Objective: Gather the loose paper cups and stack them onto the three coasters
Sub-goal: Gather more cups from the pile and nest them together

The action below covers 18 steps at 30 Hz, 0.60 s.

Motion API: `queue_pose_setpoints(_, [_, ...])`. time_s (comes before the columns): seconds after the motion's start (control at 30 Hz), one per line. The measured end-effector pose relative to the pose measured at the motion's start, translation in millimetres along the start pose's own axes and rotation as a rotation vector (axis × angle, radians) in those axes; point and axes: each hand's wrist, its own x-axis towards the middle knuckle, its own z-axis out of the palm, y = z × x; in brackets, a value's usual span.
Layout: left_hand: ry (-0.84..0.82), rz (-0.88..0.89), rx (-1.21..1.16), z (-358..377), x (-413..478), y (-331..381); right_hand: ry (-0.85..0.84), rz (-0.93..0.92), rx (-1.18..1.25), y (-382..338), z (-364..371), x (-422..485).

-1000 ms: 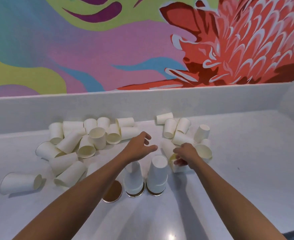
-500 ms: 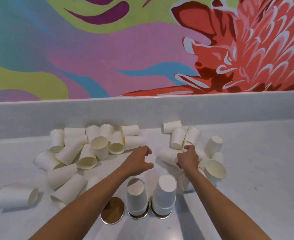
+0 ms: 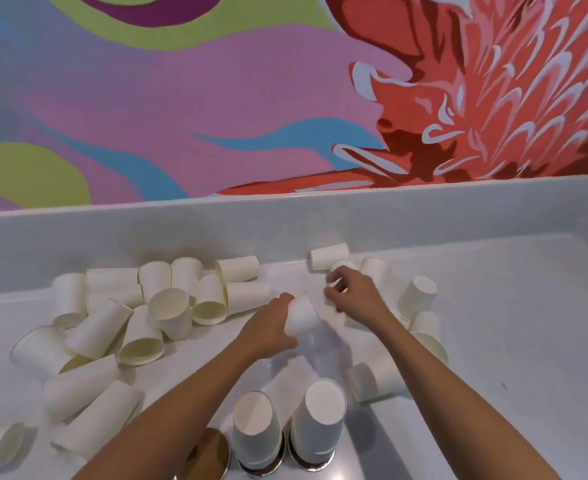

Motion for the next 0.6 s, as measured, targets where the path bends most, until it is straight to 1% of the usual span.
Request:
queue_pose_setpoints(0.07, [0.011, -0.008, -0.023, -3.0, -0.1, -9.3, 0.071, 0.015, -0.497, 15.0, -11.4, 14.9])
queue_pose_setpoints(0.1, [0.013, -0.012, -0.040, -5.8, -1.4, -11.4, 0.045, 0.043, -0.719, 23.7, -16.2, 19.7])
queue_pose_setpoints(0.13, [0.014, -0.023, -0.058, -8.5, -2.3, -15.3, -0.022, 0.081, -0.879, 31.7, -16.3, 23.9])
queue_pose_setpoints(0.17, [0.018, -0.036, -0.076, -10.7, -3.2, -18.1, -0.088, 0.114, -0.965, 38.0, -14.6, 25.8])
queue_pose_setpoints(0.23, [0.024, -0.055, -0.110, -13.8, -4.5, -21.8, -0.172, 0.147, -0.999, 49.1, -5.6, 28.6])
queue_pose_setpoints(0.27, [0.031, -0.062, -0.128, -14.4, -4.5, -23.6, -0.183, 0.133, -1.004, 53.1, -0.4, 29.2])
queue_pose_setpoints(0.4, [0.055, -0.075, -0.206, -14.8, -4.7, -25.3, -0.155, 0.033, -1.021, 57.2, 15.7, 28.3])
queue_pose_setpoints(0.47, [0.056, -0.087, -0.240, -13.7, -4.5, -26.0, -0.160, 0.024, -1.017, 52.8, 20.1, 24.5])
queue_pose_setpoints(0.53, [0.065, -0.100, -0.260, -13.6, -4.2, -27.2, -0.109, 0.050, -0.982, 36.5, 15.6, 21.6])
queue_pose_setpoints(0.57, [0.069, -0.108, -0.268, -13.7, -3.9, -27.6, -0.064, 0.054, -0.917, 24.3, 10.3, 21.6])
queue_pose_setpoints(0.6, [0.070, -0.117, -0.278, -13.1, -3.1, -28.6, -0.009, 0.047, -0.782, 10.0, 3.9, 21.6])
